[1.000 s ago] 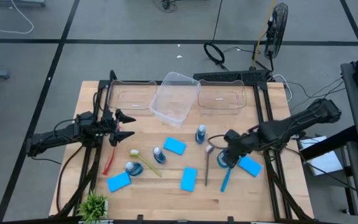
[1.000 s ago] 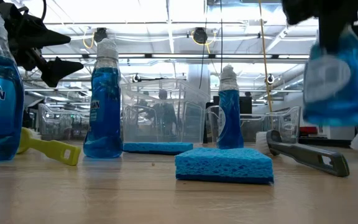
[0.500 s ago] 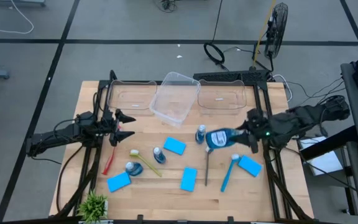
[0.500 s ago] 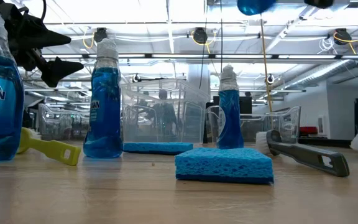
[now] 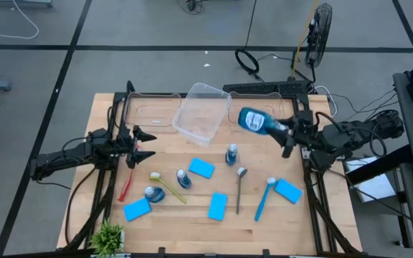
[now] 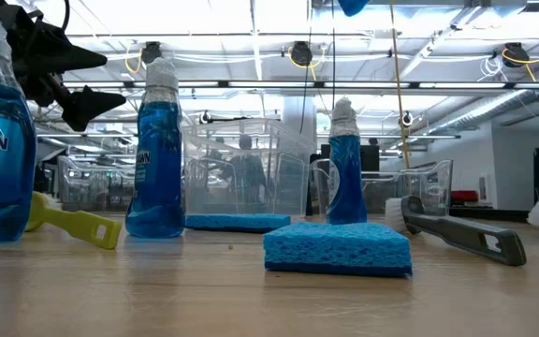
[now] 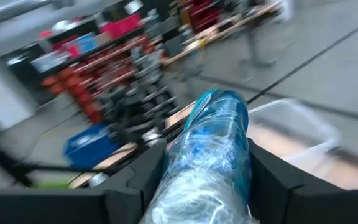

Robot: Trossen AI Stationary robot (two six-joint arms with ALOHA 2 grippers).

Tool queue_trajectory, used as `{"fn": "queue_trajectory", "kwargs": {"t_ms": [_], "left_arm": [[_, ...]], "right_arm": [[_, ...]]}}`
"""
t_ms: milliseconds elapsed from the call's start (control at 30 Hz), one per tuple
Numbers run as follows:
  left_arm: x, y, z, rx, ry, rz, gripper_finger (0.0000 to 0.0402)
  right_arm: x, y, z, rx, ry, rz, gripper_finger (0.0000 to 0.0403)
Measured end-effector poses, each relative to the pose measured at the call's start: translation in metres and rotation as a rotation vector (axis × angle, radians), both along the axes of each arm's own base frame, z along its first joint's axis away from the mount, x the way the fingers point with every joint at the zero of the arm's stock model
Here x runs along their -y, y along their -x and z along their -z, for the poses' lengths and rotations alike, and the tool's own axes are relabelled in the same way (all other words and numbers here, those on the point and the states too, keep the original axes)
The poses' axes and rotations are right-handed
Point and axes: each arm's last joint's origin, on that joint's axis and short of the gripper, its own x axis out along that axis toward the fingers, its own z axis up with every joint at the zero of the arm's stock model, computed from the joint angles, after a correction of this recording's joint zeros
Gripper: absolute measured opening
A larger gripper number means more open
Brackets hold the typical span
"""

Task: Pick & Place Kitchen Sink Supplies
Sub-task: Put the blue dish soap into the right transparent bin

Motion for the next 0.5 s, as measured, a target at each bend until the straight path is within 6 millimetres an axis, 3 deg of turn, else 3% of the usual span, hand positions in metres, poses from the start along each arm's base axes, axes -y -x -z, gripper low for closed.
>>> {"fn": "queue_trajectory", "kwargs": {"t_ms": [233,500], "left_arm": [[0.0,0.0,0.0,0.0,0.002,0.0,0.0365],[0.0,0.0,0.0,0.002,0.043,0.0,0.0365]], "right_arm": [[0.0031,-0.0012,0.0013,-0.039,0.095,0.172,0.0161],[0.0088,-0.0068,0.0018,-0.201,0.343,0.395,0.0162]]}}
